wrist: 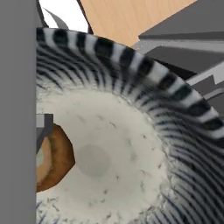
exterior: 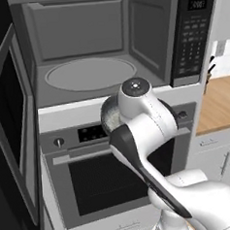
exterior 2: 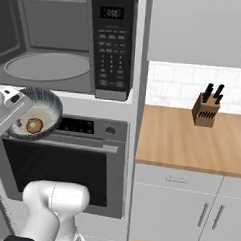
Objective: Pick the mushroom from the sink and place it in the bowl. Then pick the bowl and place it in the microwave. Then close the microwave door and press the start button.
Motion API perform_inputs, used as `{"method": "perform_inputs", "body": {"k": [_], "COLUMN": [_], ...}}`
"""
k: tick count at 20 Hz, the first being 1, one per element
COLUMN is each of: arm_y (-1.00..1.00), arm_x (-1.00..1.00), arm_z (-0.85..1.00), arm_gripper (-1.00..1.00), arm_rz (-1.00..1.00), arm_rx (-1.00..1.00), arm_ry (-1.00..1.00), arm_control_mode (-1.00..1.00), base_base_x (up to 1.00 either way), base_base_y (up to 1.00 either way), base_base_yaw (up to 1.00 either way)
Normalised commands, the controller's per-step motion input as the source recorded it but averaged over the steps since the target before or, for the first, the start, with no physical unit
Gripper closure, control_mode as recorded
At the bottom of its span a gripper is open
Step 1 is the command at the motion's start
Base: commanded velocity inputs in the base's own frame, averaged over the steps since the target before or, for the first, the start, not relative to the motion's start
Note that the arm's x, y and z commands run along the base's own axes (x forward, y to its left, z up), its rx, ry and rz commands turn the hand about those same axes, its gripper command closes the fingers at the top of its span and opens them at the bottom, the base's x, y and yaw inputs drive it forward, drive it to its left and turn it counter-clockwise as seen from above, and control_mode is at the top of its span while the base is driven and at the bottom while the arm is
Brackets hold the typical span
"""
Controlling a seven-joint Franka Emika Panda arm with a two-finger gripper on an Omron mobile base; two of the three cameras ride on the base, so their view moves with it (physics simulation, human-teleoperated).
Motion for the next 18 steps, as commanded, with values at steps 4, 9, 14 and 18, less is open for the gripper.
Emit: {"method": "perform_inputs", "body": {"k": [4, 9, 14, 18], "arm_y": [0.00, 0.00, 0.00, 0.02], "arm_x": [0.00, 0.00, 0.00, -0.47], "arm_z": [0.00, 0.00, 0.00, -0.09], "arm_gripper": [1.00, 1.00, 1.00, 1.00], "arm_rz": [0.00, 0.00, 0.00, 0.00], "arm_rx": [0.00, 0.00, 0.00, 0.00], "arm_ry": [0.00, 0.00, 0.00, -0.07], "arm_control_mode": [1.00, 1.00, 1.00, -1.00], "base_base_x": [0.34, 0.00, 0.00, -0.19], "base_base_y": [0.17, 0.11, 0.03, 0.01], "base_base_yaw": [-0.02, 0.00, 0.00, 0.00]}}
